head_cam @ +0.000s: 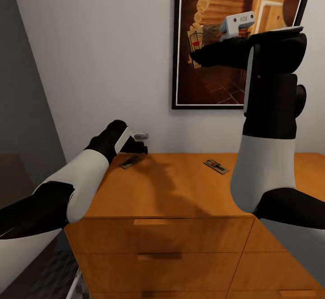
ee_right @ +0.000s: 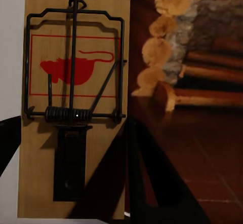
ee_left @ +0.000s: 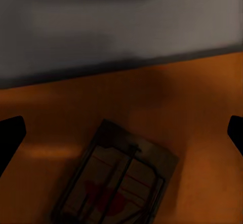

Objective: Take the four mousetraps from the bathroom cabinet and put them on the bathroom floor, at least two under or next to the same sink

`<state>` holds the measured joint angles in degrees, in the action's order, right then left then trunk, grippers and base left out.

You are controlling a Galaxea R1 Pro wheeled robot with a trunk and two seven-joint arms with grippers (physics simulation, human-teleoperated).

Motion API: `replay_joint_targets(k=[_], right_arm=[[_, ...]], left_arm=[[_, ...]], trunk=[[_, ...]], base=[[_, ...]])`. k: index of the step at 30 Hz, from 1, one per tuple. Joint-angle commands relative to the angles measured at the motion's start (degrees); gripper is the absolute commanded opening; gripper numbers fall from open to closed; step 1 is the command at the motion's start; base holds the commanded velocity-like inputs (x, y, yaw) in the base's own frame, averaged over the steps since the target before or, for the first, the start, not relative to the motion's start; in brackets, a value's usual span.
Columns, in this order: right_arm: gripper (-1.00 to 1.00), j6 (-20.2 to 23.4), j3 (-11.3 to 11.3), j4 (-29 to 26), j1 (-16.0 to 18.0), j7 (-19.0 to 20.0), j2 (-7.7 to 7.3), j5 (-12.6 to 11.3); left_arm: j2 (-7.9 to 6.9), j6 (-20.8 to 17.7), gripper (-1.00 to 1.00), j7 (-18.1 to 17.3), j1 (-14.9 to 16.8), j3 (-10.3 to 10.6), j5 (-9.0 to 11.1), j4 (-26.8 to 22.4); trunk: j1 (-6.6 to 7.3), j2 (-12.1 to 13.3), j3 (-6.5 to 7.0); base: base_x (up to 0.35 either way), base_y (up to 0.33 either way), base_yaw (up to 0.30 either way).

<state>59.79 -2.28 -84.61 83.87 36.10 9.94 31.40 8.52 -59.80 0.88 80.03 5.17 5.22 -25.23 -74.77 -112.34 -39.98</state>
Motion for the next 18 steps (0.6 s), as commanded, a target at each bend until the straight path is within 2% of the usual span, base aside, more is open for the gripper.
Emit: replay_joint_targets(k=[1, 18], right_arm=[[-1.0, 0.2, -0.1, 0.0, 0.1, 0.5, 0.06, 0.4], [-1.0, 0.2, -0.1, 0.0, 0.1, 0.5, 0.06, 0.4]], left_arm=[[-0.05, -0.2, 1.0, 0.1, 0.0, 0.4, 0.5, -0.1], [-0.07, -0.2, 1.0, 0.3, 0.0, 0.5, 0.5, -0.2]], trunk=[[0.01, 0.0, -0.06], [0.01, 0.0, -0.06]], base=[[0.006, -0.004, 0.0], [-0.036, -0.001, 0.0]])
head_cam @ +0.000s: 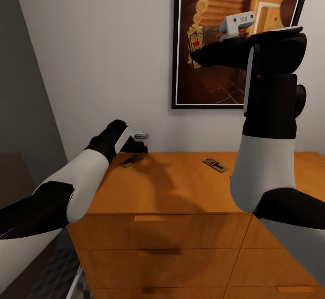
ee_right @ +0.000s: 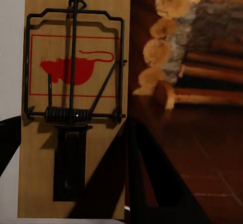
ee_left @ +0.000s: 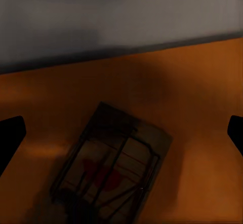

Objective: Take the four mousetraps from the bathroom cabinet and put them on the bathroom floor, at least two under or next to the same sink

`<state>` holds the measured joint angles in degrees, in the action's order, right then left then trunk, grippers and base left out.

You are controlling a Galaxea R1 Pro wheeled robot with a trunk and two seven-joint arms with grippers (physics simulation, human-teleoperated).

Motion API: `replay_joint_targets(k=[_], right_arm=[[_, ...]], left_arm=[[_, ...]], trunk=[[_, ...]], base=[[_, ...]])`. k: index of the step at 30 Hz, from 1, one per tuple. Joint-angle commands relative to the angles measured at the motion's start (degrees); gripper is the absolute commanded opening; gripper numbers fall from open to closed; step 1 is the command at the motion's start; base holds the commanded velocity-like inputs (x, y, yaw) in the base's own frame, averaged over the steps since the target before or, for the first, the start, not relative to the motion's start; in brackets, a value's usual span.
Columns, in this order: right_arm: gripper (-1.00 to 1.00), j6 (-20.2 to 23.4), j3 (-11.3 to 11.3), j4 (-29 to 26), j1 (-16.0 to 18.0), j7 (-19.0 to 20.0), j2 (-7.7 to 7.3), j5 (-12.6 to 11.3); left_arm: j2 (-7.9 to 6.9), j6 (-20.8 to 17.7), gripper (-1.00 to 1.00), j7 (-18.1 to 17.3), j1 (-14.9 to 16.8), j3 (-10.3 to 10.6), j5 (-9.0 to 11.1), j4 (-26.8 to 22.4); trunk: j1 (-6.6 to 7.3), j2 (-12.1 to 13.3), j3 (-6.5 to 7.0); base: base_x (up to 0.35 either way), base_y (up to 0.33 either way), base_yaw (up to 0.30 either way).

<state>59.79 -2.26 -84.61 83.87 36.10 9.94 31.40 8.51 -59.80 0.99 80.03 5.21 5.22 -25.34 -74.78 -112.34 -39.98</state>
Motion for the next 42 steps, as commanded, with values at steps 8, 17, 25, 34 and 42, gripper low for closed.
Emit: replay_joint_targets(k=[8, 17, 25, 34, 42], right_arm=[[-1.0, 0.2, -0.1, 0.0, 0.1, 0.5, 0.06, 0.4], [-1.0, 0.2, -0.1, 0.0, 0.1, 0.5, 0.06, 0.4], [-1.0, 0.2, -0.1, 0.0, 0.1, 0.5, 0.06, 0.4], [-1.0, 0.2, -0.1, 0.0, 0.1, 0.5, 0.06, 0.4], [-1.0, 0.2, -0.1, 0.0, 0.1, 0.5, 0.06, 0.4]], left_arm=[[-0.07, -0.2, 1.0, 0.1, 0.0, 0.4, 0.5, -0.1], [-0.08, -0.2, 1.0, 0.0, 0.0, 0.4, 0.5, -0.1], [-0.07, -0.2, 1.0, 0.0, 0.0, 0.4, 0.5, -0.1], [-0.08, -0.2, 1.0, 0.1, 0.0, 0.4, 0.5, -0.1], [-0.05, -0.2, 1.0, 0.1, 0.0, 0.4, 0.5, -0.1]], trunk=[[0.01, 0.0, -0.06], [0.01, 0.0, -0.06], [0.01, 0.0, -0.06], [-0.87, -1.6, -0.78], [-0.87, -1.6, -0.78]], base=[[-0.006, 0.0, 0.0], [-0.001, 0.0, 0.0], [0.0, 0.0, 0.0], [0.0, 0.0, 0.0], [0.0, 0.0, 0.0]])
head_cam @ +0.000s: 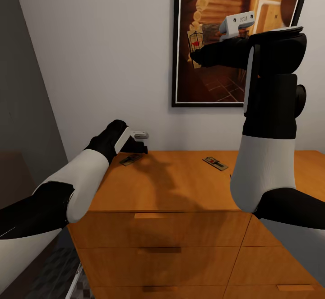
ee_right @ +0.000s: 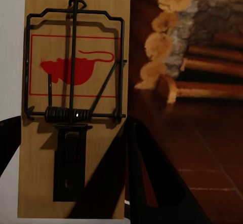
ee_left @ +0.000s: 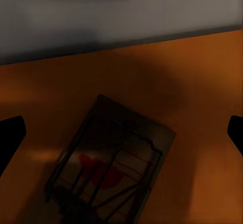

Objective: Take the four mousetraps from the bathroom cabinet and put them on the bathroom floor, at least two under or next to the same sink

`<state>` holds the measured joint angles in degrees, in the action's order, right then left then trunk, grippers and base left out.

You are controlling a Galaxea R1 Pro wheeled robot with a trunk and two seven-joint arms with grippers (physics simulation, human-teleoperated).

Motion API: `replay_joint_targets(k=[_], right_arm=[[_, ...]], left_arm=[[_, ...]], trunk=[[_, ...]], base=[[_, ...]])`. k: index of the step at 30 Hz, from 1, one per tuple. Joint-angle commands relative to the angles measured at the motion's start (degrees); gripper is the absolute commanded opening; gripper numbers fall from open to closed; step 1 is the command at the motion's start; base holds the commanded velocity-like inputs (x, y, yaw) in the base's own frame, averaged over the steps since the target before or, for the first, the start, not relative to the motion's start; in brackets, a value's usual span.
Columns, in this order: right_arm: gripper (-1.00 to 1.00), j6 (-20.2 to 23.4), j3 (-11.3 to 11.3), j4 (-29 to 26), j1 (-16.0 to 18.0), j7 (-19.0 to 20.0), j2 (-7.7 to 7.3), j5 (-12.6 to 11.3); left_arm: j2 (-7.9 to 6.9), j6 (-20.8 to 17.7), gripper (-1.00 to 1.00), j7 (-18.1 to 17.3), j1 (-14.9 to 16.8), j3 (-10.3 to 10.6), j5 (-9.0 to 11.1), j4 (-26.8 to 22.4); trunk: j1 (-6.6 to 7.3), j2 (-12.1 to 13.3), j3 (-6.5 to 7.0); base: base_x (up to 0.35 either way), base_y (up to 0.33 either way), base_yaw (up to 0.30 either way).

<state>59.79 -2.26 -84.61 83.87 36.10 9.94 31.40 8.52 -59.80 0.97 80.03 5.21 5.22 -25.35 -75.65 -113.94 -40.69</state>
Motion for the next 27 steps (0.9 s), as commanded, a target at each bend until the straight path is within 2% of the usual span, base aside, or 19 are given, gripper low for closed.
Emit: replay_joint_targets(k=[1, 5, 10, 24, 27], right_arm=[[-1.0, 0.2, -0.1, 0.0, 0.1, 0.5, 0.06, 0.4], [-1.0, 0.2, -0.1, 0.0, 0.1, 0.5, 0.06, 0.4], [-1.0, 0.2, -0.1, 0.1, 0.1, 0.5, 0.06, 0.4], [-1.0, 0.2, -0.1, 0.6, 0.1, 0.5, 0.06, 0.4], [-1.0, 0.2, -0.1, 0.7, 0.1, 0.5, 0.06, 0.4]], left_arm=[[-0.07, -0.2, 1.0, 0.1, 0.0, 0.4, 0.5, -0.1], [-0.06, -0.2, 1.0, 0.1, 0.0, 0.4, 0.5, -0.1], [-0.07, -0.2, 1.0, 0.1, 0.0, 0.4, 0.5, -0.1], [-0.09, -0.2, 1.0, 0.2, 0.0, 0.4, 0.5, 0.0], [-0.09, -0.2, 1.0, 0.2, 0.0, 0.4, 0.5, 0.0]], trunk=[[0.01, 0.0, -0.06], [0.01, 0.0, -0.06], [-1.09, -2.0, -0.96], [-1.09, -2.0, -0.96], [-1.75, -3.2, -1.5]], base=[[0.0, 0.0, 0.0], [0.0, 0.0, 0.0], [0.0, 0.0, 0.0], [0.0, 0.0, 0.0], [0.0, 0.0, 0.0]])
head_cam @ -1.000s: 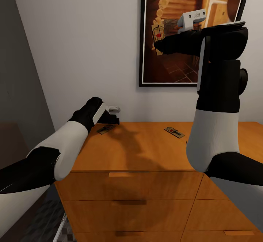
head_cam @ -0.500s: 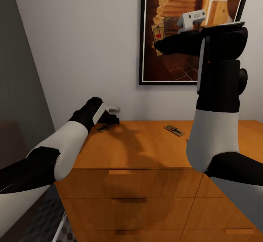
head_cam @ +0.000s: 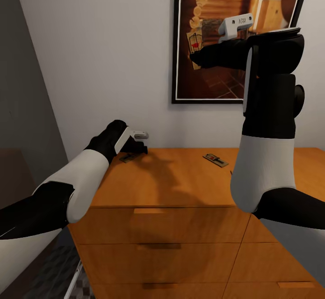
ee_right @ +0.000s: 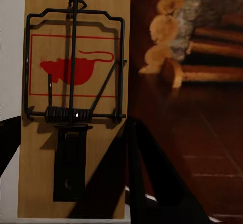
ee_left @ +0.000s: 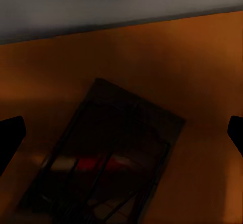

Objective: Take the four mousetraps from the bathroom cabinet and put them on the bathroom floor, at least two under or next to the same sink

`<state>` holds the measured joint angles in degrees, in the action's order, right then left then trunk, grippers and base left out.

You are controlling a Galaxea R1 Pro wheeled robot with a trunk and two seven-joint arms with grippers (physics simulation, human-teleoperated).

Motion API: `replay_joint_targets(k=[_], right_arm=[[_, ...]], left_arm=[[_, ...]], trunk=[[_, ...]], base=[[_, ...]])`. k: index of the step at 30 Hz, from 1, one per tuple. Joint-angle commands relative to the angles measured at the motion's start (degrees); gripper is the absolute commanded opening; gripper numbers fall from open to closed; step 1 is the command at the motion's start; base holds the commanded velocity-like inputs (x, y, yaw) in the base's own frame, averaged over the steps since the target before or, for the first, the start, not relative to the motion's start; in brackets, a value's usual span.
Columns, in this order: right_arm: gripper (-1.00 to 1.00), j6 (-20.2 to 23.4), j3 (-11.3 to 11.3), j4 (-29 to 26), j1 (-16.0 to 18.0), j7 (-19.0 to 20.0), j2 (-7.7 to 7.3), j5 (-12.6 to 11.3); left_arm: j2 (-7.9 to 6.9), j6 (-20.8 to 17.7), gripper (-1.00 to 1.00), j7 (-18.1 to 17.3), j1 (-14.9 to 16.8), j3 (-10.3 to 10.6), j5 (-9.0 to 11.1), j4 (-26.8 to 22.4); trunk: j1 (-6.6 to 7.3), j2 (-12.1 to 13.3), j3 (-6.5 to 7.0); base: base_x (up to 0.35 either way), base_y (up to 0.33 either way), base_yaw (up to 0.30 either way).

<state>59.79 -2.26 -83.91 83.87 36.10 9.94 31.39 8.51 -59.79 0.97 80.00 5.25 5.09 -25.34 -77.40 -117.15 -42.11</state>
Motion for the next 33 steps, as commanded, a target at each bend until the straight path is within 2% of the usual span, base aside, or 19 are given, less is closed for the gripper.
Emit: replay_joint_targets(k=[1, 33], right_arm=[[-1.0, 0.2, -0.1, 0.0, 0.1, 0.5, 0.06, 0.4], [-1.0, 0.2, -0.1, 0.0, 0.1, 0.5, 0.06, 0.4]], left_arm=[[-0.07, -0.2, 1.0, 0.2, 0.0, 0.4, 0.6, 0.0], [-0.07, -0.2, 1.0, 0.4, 0.0, 0.4, 0.6, 0.0]], trunk=[[-0.22, -0.4, -0.26], [-0.22, -0.4, -0.26]], base=[[0.0, 0.0, 0.0], [-0.021, 0.0, 0.0]])
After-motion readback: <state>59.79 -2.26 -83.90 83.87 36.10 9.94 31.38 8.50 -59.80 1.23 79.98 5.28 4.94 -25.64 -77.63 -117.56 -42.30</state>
